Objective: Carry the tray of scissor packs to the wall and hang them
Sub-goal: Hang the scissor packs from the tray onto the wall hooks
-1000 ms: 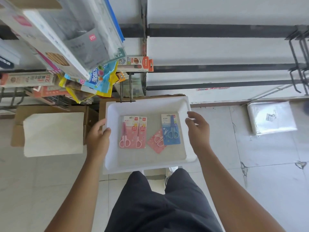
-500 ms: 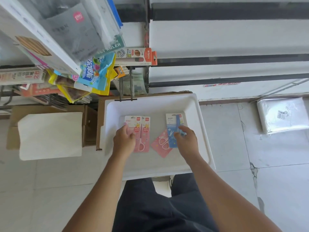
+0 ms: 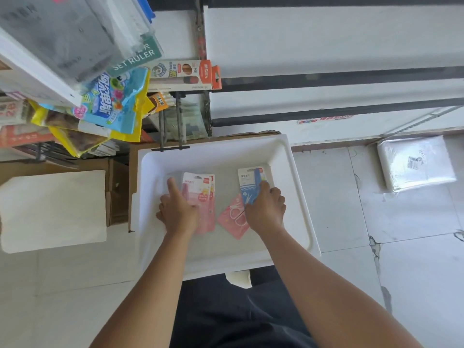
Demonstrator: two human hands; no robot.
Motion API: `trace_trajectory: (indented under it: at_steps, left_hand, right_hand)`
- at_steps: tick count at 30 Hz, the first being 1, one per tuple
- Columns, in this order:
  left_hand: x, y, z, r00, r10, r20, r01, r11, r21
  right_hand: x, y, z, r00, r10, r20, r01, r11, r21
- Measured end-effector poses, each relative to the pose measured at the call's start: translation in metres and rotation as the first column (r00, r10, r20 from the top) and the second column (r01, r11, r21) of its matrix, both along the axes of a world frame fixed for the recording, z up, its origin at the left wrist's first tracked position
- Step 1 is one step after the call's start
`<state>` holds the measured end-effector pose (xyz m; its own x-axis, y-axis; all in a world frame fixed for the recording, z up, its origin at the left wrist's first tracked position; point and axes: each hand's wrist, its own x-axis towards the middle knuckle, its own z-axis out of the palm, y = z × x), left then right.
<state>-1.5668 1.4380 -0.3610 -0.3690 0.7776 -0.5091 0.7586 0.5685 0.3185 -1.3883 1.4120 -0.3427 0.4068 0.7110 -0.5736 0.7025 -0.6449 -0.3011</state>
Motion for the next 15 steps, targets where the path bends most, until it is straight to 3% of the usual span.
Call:
trace_trajectory:
  at_steps: [3, 5, 10, 15]
  left_hand:
    - [-0.002, 0.001, 0.009, 0.964, 0.116, 0.237, -0.12, 0.993, 0.003]
    - [-0.004, 0.0, 0.022, 0.916, 0.178, 0.36, -0.197, 0.98, 0.016]
    - [-0.006, 0.005, 0.061, 0.771, 0.282, 0.57, -0.325, 0.945, -0.029]
    - [-0.007, 0.013, 0.102, 0.698, 0.224, 0.68, -0.284, 0.959, -0.024]
  right_hand:
    - [0.001, 0.004, 0.009, 1.0, -0.021, -0.01, 0.021, 0.998, 0.064]
    - [0.004, 0.009, 0.016, 0.977, -0.157, -0.142, 0.17, 0.982, 0.083]
    - [0.023, 0.017, 0.037, 0.833, -0.388, -0.395, 0.423, 0.906, 0.003]
    - [0.037, 0.021, 0.082, 0.654, -0.381, -0.654, 0.486, 0.874, -0.023]
